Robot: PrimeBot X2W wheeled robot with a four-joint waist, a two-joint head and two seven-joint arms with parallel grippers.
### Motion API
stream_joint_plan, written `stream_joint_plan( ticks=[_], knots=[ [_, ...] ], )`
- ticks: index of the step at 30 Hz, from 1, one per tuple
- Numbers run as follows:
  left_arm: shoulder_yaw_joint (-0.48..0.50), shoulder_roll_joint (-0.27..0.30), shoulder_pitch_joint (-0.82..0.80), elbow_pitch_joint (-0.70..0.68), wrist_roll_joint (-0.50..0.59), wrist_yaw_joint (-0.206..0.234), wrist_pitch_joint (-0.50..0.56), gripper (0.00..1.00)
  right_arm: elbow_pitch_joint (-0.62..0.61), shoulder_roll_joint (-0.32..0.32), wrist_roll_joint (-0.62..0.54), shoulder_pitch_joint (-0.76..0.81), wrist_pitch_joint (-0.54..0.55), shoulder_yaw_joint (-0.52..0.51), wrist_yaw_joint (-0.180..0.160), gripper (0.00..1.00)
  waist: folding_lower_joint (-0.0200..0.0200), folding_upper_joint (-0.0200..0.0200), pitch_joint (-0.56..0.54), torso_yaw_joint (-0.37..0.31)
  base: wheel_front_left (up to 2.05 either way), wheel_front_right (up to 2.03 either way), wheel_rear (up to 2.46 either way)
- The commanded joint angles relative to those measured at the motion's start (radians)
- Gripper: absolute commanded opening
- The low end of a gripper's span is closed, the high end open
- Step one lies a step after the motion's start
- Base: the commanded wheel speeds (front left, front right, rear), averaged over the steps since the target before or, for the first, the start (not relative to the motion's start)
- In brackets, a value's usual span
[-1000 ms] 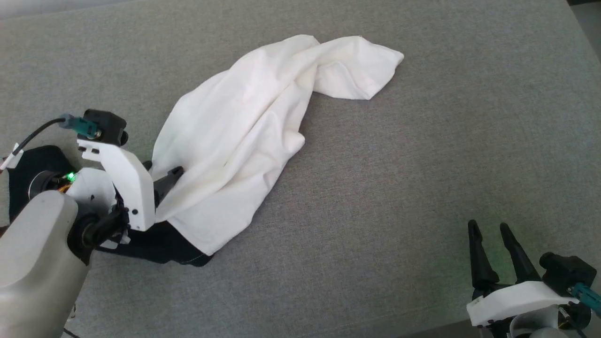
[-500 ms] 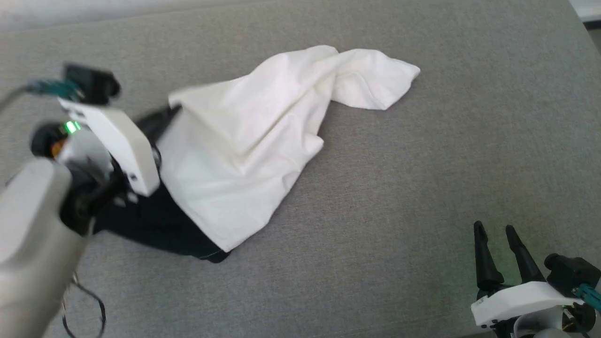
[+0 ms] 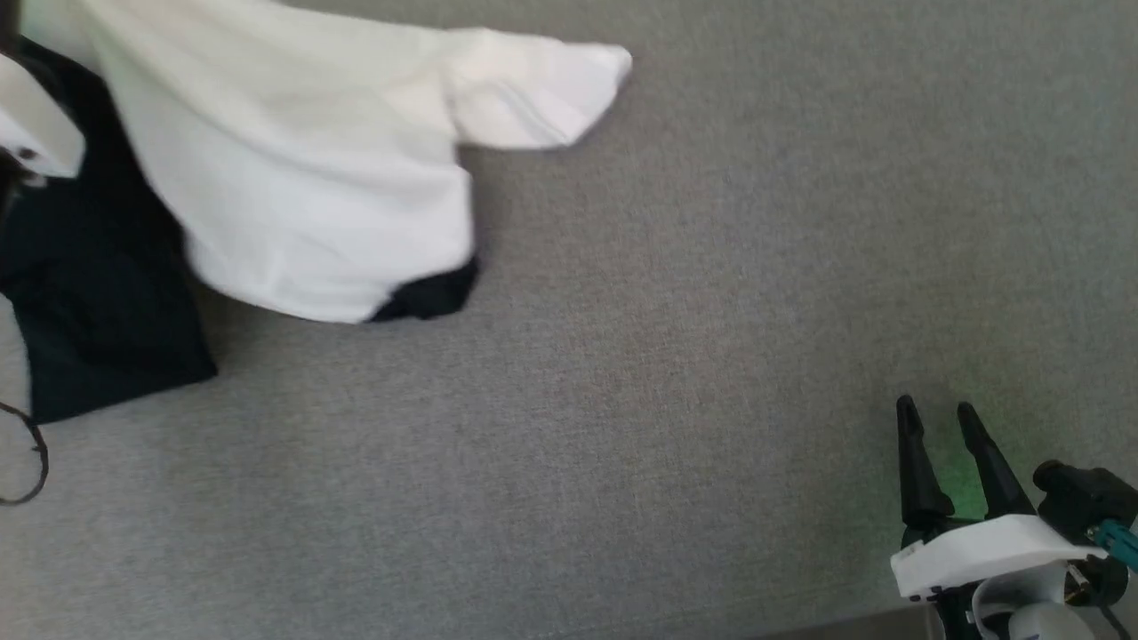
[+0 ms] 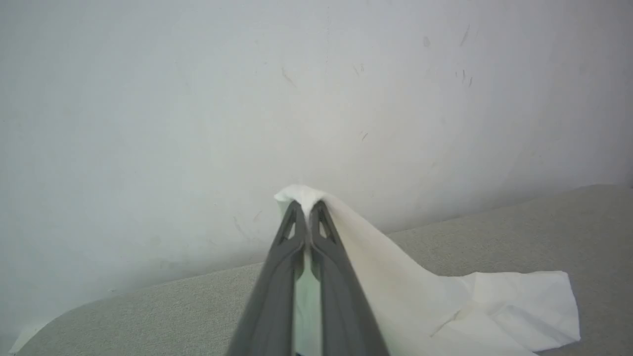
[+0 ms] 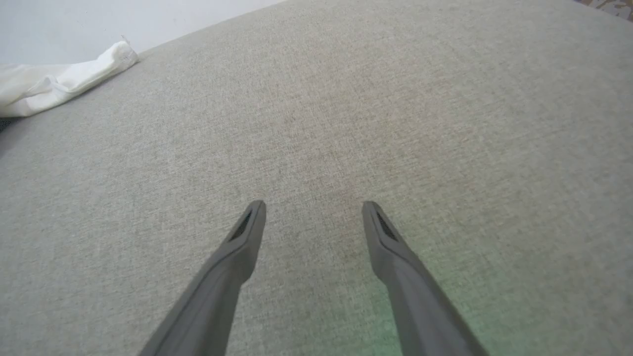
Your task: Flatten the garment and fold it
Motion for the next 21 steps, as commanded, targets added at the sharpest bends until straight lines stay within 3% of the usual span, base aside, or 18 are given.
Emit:
stream_joint_plan(
  ticks=[1,9,10,11,12,13,14,21],
  knots=[
    [-0.002,0.001,-0.012,0.012,0.01,0.001,-0.009,0.0,-0.002,0.002,0.006,-0.017,-0.005,-0.002,-0.001,1.0,-0.0001,0.0,0.059,-0.031,0.0,0.0,0.0],
    [-0.031,-0.012,-0.038,0.141,0.038,-0.011,-0.038,0.0,-0.002,0.002,0.019,-0.043,-0.01,0.017,-0.001,1.0,-0.0001,0.0,0.138,-0.044,0.0,0.0,0.0],
    [-0.037,-0.016,-0.039,0.155,0.04,-0.015,-0.04,0.05,-0.001,0.002,0.019,-0.046,-0.011,0.017,-0.001,1.0,-0.0001,0.0,0.143,-0.043,0.0,0.0,0.0],
    [-0.04,-0.023,-0.04,0.169,0.038,-0.017,-0.042,0.24,0.0,0.002,0.019,-0.049,-0.011,0.017,-0.001,1.0,-0.0001,0.0,0.147,-0.041,0.0,0.0,0.0],
    [-0.04,-0.031,-0.042,0.182,0.033,-0.019,-0.045,0.45,0.001,0.002,0.018,-0.052,-0.012,0.016,-0.001,1.0,-0.0001,0.0,0.15,-0.038,0.0,0.0,0.0],
    [-0.042,-0.037,-0.045,0.192,0.031,-0.023,-0.05,0.9,0.002,0.002,0.015,-0.055,-0.012,0.014,-0.001,1.0,-0.0001,0.0,0.151,-0.034,0.0,0.0,0.0],
    [-0.045,-0.043,-0.048,0.2,0.032,-0.026,-0.056,1.0,0.003,0.002,0.012,-0.058,-0.012,0.012,-0.001,1.0,-0.0001,0.0,0.151,-0.029,0.0,0.0,0.0],
    [-0.05,-0.08,-0.054,0.214,0.013,-0.06,-0.117,1.0,0.012,0.002,-0.007,-0.06,-0.013,0.002,-0.001,1.0,-0.0001,0.0,0.1,0.014,0.0,0.0,0.0]
  ],
)
